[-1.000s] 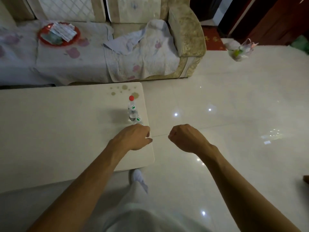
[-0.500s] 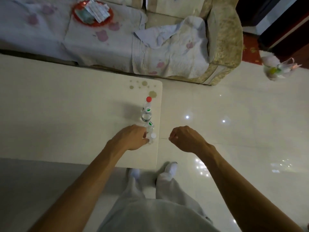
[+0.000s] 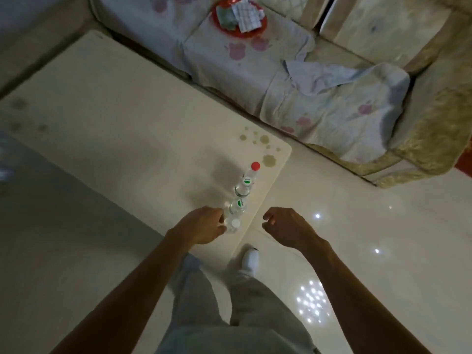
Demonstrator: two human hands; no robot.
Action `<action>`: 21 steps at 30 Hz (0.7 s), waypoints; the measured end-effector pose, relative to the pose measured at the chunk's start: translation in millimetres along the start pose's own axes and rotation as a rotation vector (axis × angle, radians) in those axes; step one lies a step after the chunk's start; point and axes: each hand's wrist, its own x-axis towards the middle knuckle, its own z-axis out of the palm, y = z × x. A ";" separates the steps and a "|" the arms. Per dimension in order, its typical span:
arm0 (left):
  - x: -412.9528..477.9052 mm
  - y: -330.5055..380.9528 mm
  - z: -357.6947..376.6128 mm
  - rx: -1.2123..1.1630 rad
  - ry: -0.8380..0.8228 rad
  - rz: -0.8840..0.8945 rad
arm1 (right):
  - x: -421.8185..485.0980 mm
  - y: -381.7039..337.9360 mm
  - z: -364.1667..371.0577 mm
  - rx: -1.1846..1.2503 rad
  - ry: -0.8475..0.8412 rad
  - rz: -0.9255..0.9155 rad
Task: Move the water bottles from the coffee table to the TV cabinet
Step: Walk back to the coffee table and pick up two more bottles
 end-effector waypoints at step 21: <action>115.9 -57.3 157.2 -0.418 0.193 -0.213 | 160.5 53.3 121.8 0.148 -0.008 -0.128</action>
